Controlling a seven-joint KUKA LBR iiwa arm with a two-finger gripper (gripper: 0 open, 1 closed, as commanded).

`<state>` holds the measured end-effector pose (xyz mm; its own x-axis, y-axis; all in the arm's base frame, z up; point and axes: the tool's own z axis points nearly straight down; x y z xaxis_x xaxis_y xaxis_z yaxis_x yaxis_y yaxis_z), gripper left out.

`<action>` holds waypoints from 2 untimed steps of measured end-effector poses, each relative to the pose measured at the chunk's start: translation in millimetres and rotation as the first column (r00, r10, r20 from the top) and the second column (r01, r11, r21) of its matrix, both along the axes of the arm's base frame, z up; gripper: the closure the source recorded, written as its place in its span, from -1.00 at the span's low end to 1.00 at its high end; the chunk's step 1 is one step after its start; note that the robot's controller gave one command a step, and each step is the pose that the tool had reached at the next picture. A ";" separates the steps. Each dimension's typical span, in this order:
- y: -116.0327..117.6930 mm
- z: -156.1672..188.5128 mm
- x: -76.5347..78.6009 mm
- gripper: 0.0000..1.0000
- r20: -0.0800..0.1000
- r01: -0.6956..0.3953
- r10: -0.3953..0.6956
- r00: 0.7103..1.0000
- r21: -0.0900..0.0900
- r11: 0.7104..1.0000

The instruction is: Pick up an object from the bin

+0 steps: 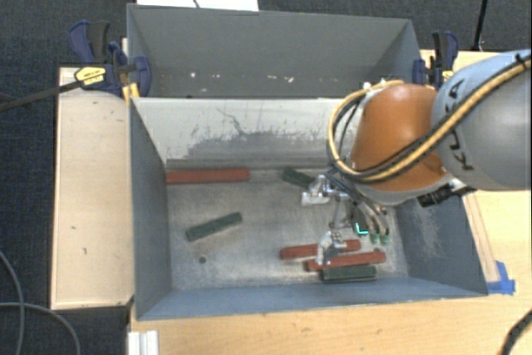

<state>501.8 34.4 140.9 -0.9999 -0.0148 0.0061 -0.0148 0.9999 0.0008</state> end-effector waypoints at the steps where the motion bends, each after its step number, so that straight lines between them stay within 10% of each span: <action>1: -0.2 3.7 2.0 -1.00 0.008 0.001 -0.001 1.000 0.000 1.000; 2: -37.8 -66.4 -18.7 -1.00 0.014 -0.052 0.052 0.999 0.005 0.999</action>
Offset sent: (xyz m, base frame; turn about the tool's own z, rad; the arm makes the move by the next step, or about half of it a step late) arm -0.0224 -0.0394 -0.0709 -0.0589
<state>483.1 -3.4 74.5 -0.9978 -0.0663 -0.0076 -0.0664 0.9978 0.0057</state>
